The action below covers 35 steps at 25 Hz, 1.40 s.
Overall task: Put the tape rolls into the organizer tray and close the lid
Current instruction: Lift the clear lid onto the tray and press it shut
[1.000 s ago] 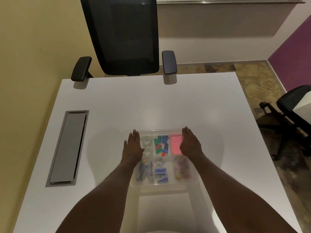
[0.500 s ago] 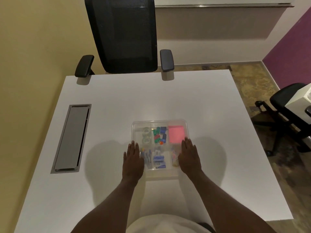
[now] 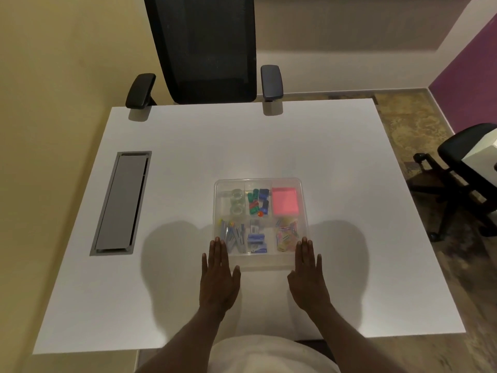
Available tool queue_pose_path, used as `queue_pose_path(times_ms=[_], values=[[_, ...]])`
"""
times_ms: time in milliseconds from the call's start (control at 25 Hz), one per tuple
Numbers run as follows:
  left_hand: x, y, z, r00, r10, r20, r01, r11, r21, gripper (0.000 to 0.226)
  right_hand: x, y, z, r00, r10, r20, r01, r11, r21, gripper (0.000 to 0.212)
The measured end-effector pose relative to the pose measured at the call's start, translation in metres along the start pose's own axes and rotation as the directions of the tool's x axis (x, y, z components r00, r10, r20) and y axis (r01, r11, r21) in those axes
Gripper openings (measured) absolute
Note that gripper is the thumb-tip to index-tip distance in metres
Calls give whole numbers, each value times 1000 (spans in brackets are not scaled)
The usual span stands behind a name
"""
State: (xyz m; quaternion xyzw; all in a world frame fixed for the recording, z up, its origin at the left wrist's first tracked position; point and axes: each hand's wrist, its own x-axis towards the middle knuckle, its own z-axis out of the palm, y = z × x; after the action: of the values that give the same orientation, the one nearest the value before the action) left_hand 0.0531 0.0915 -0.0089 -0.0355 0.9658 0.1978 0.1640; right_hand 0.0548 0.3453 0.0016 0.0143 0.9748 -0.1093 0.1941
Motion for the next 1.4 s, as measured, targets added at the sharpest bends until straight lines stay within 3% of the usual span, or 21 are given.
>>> queue_pose_path(times_ms=[160,360,520,680,840,920,1080,1400], values=[[0,-2,3,1000,16,6,-16,1000,8,89,-2,3,2,1000,-5,26,4,998,61,99],[-1,6,4,1000,-13,3,13,1000,-6,88,9,2,-10,991,11,130,-14,1000,24,108],[-1,7,2,1000,-27,3,26,996,86,77,8,-2,-16,993,23,119,-19,999,-32,101],[2,8,0,999,1,-42,5,992,124,81,6,-1,-22,999,-44,-12,43,996,-79,86],[18,25,-4,984,179,10,-179,981,72,84,15,-14,-32,968,-204,-146,196,978,-65,74],[32,40,-7,973,216,88,-225,966,124,85,26,-27,-36,958,-257,-127,253,966,-51,73],[49,65,-11,972,149,182,-183,965,186,87,47,-44,-37,963,-269,27,270,961,-65,73],[66,67,-13,963,119,242,-173,961,216,80,59,-46,-21,972,-233,-16,233,972,19,68]])
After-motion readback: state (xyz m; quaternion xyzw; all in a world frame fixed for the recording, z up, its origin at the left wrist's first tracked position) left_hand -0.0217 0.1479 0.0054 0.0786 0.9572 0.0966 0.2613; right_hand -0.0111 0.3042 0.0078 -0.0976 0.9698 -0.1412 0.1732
